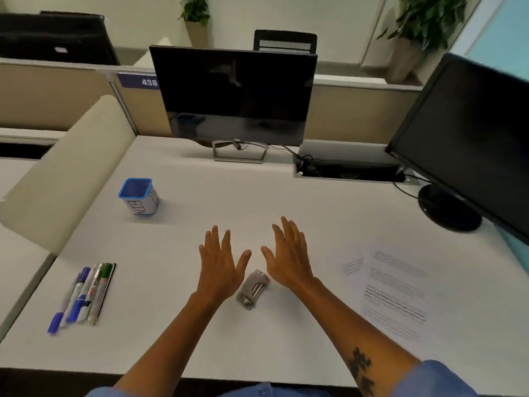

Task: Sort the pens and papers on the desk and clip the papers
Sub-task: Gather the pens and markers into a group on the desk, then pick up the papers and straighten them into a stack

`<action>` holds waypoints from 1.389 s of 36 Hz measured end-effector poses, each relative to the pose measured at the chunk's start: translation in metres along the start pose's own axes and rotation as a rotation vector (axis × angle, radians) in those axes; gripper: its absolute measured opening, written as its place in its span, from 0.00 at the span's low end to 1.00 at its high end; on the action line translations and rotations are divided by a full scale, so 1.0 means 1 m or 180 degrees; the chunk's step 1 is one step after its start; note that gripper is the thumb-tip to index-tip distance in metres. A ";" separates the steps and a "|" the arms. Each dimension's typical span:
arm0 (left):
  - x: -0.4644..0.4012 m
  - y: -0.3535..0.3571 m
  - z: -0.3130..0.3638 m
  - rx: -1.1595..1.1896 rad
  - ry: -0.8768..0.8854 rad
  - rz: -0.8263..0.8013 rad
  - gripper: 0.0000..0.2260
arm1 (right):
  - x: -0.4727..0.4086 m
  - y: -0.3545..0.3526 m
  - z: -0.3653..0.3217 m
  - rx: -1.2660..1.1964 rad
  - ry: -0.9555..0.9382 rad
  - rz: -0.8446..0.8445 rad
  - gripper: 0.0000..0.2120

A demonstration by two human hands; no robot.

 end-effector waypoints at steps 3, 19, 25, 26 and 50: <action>0.002 0.024 0.040 0.0014 0.0141 -0.0112 0.38 | 0.006 -0.019 0.051 0.0002 0.0198 0.0025 0.32; 0.020 0.164 0.171 -0.0079 0.0357 -0.0776 0.39 | 0.079 -0.094 0.275 -0.0006 0.1265 0.0101 0.32; 0.027 0.192 0.198 -0.0231 0.0257 -0.0888 0.39 | 0.111 -0.115 0.346 0.0006 0.1951 0.0094 0.38; 0.027 0.195 0.200 -0.0294 0.0260 -0.0874 0.39 | 0.116 -0.117 0.355 -0.0006 0.2030 0.0100 0.40; 0.014 0.203 0.209 -0.0362 0.0525 -0.0544 0.41 | 0.118 -0.114 0.371 0.0103 0.1952 0.0093 0.58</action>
Point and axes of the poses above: each hand's wrist, its own x-axis away from the middle knuckle, its own y-axis out of the palm, z = x × y, the point moved 8 cm from there along -x, towards the middle knuckle, and after that the axes turned 2 degrees about -y, right-handed, at the moved point
